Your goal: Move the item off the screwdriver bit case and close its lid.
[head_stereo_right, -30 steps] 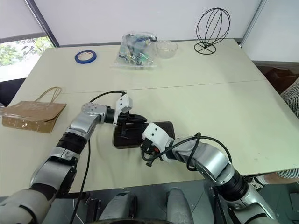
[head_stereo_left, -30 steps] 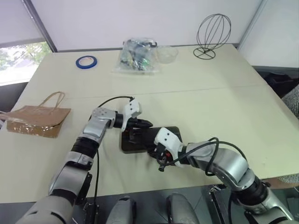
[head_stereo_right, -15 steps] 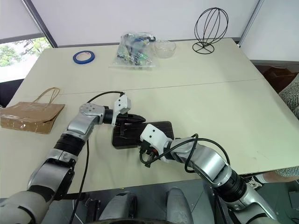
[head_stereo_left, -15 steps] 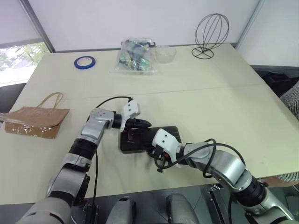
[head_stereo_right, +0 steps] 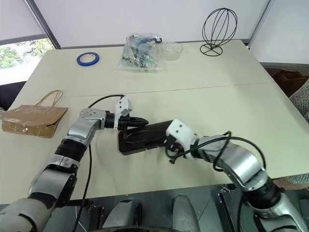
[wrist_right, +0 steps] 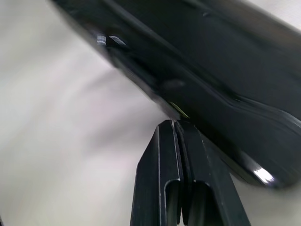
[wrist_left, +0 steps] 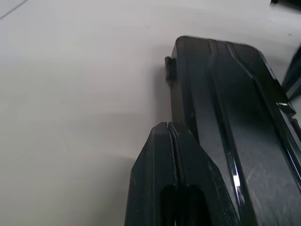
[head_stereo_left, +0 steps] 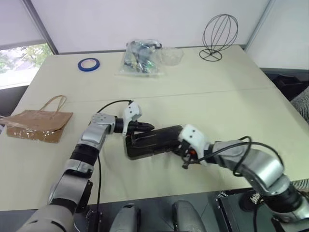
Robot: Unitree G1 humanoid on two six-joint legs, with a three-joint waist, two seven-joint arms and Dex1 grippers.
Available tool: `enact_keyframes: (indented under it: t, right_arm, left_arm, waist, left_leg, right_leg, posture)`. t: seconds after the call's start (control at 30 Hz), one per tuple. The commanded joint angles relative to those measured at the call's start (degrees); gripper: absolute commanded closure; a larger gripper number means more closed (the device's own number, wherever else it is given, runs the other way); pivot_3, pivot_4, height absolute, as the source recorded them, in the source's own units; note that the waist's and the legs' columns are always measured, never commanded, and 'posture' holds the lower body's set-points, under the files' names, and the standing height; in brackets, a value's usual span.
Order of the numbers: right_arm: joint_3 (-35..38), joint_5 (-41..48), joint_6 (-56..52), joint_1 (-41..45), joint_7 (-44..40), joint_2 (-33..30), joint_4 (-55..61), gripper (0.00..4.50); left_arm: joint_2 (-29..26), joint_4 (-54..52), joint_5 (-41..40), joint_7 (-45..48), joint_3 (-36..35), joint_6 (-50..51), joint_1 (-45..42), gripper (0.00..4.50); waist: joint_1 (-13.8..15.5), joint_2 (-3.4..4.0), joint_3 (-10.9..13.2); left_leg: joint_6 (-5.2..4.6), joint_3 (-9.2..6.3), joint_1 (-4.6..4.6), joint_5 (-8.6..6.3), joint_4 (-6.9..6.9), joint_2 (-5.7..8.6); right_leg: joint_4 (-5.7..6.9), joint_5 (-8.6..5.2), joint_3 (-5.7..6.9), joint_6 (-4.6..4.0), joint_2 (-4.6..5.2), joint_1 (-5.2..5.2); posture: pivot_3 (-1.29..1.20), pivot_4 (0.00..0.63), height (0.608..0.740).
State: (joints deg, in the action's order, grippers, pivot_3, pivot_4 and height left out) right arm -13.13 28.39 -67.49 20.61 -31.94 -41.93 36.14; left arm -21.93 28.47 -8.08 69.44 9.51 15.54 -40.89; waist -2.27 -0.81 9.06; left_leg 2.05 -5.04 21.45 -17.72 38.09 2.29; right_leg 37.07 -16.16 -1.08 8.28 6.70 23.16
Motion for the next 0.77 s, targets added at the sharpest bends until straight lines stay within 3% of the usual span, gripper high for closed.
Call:
enact_keyframes:
  t: [0.03,0.2,0.43,0.57,0.77]
  right_arm:
    - [3.8,2.9,-0.9,-0.9,-2.6,-2.6,5.1,4.45]
    - [10.6,7.0,-1.7,-0.6,-6.7,-8.0,7.5,4.45]
    - [21.8,11.1,0.0,3.4,-14.4,-18.6,5.5,4.45]
    - [24.6,12.0,2.2,3.4,-18.1,-23.2,4.0,4.45]
    - [25.0,11.9,4.6,2.3,-19.0,-24.8,3.3,4.45]
  left_arm:
    - [-1.3,-3.8,-1.8,-1.2,-1.8,2.9,1.6,4.5]
    - [-4.4,-14.8,-5.5,-2.8,-4.7,8.4,4.9,4.5]
    - [-14.6,-34.3,-16.2,-3.6,-13.2,22.6,8.2,4.5]
    - [-19.9,-41.1,-21.5,-4.3,-17.9,28.0,10.1,4.5]
    - [-23.7,-46.3,-25.6,-5.8,-21.2,29.8,14.9,4.5]
  waist:
    - [0.1,0.0,0.0]
    - [0.3,-0.05,0.1]
    - [1.3,0.03,0.2]
    - [1.6,-0.01,0.3]
    - [1.5,-0.01,0.3]
  left_leg:
    - [-0.01,0.0,0.01,-0.01,0.0,0.0]
    - [-0.04,-0.01,0.12,-0.02,0.0,0.0]
    - [-0.04,0.04,0.11,-0.03,0.0,-0.03]
    - [-0.05,0.05,0.15,-0.03,0.0,-0.03]
    - [-0.05,0.1,0.14,-0.03,0.0,-0.03]
  right_leg:
    - [0.0,0.0,0.0,0.0,0.0,0.01]
    - [-0.04,0.0,-0.01,0.0,0.02,0.09]
    - [-0.07,0.0,-0.05,0.0,0.03,0.11]
    - [-0.19,0.0,-0.04,0.0,0.05,0.05]
    - [-0.22,0.0,-0.05,0.0,0.07,0.04]
  posture:
    - [0.0,0.15,0.74]
    - [0.0,0.15,0.74]
    - [0.0,0.15,0.74]
    - [0.0,0.15,0.74]
    - [0.0,0.15,0.74]
